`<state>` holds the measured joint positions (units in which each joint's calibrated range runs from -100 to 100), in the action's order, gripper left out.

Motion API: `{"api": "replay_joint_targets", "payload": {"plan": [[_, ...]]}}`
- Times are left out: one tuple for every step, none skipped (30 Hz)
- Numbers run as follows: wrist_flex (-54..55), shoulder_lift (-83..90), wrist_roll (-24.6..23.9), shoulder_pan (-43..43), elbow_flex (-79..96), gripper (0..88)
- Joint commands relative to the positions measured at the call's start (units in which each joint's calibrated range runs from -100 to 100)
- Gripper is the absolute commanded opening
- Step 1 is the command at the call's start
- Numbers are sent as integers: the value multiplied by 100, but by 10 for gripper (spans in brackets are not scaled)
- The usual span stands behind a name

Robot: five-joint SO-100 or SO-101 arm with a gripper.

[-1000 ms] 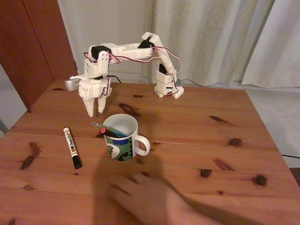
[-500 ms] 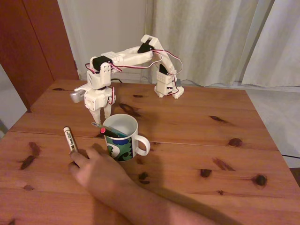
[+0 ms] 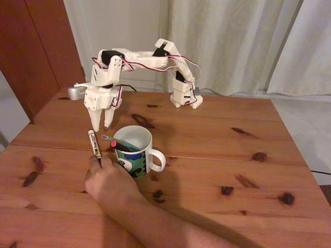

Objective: Clean up the desk and place the pens and markers into the cup

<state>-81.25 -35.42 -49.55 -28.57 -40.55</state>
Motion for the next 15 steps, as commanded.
{"api": "replay_joint_targets", "payload": {"plan": [[-42, 71, 10, 30, -327, 159], [-42, 71, 10, 30, -327, 159], [-42, 71, 10, 30, -327, 159], [-51, 71, 10, 30, -327, 159], [-51, 71, 10, 22, -327, 159], [-51, 71, 10, 6, -327, 159], [-51, 71, 10, -2, -327, 159], [-51, 71, 10, -2, -327, 159], [-51, 71, 10, -2, -327, 159], [-51, 71, 10, -2, -327, 159], [-51, 71, 10, -2, -327, 159], [-51, 71, 10, 6, -327, 159], [-51, 71, 10, 14, -327, 159], [-51, 71, 10, 30, -327, 159], [-51, 71, 10, 30, -327, 159]]}}
